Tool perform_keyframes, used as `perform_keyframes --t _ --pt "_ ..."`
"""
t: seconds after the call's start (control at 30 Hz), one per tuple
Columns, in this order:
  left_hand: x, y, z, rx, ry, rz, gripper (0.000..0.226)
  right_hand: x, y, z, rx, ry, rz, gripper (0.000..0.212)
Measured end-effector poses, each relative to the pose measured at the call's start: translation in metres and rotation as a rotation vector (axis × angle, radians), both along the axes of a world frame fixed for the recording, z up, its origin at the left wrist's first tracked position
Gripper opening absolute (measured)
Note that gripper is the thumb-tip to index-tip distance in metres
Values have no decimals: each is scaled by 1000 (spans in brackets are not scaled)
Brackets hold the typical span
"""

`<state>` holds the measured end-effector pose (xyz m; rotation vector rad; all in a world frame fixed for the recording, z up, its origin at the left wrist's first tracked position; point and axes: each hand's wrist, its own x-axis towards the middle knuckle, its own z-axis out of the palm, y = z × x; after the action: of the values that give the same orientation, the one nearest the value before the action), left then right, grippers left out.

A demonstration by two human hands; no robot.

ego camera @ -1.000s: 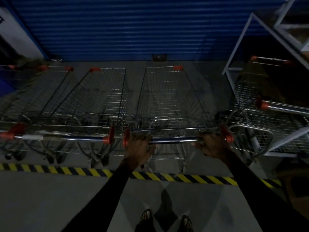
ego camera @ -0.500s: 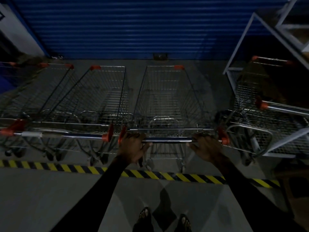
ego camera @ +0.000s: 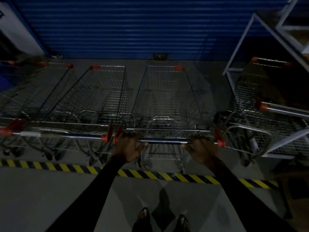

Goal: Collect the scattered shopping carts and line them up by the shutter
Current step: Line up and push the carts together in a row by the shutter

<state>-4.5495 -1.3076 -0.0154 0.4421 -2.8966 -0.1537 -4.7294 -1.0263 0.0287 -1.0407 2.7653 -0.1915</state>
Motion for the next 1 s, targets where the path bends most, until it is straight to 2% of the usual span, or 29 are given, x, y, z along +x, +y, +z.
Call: perform_keyframes --t 0.13,0.3,0.63,0.77,0.9,1.0 --pt "-1 3 5 36 -25 5 70 -5 5 0 -15 -32 4 69" --pt "-5 7 2 15 -52 -5 75 -15 7 5 23 -18 76 43" --pt "-9 8 -4 33 -103 6 76 -20 10 11 61 -30 104 42" --pt "-10 30 6 -23 -36 26 67 -25 14 10 72 -38 105 46" --pt "-18 64 10 -27 90 -9 57 -29 24 4 -14 91 40 47" --pt "-26 87 7 5 101 -61 55 -34 35 -1 -2 139 29 47"
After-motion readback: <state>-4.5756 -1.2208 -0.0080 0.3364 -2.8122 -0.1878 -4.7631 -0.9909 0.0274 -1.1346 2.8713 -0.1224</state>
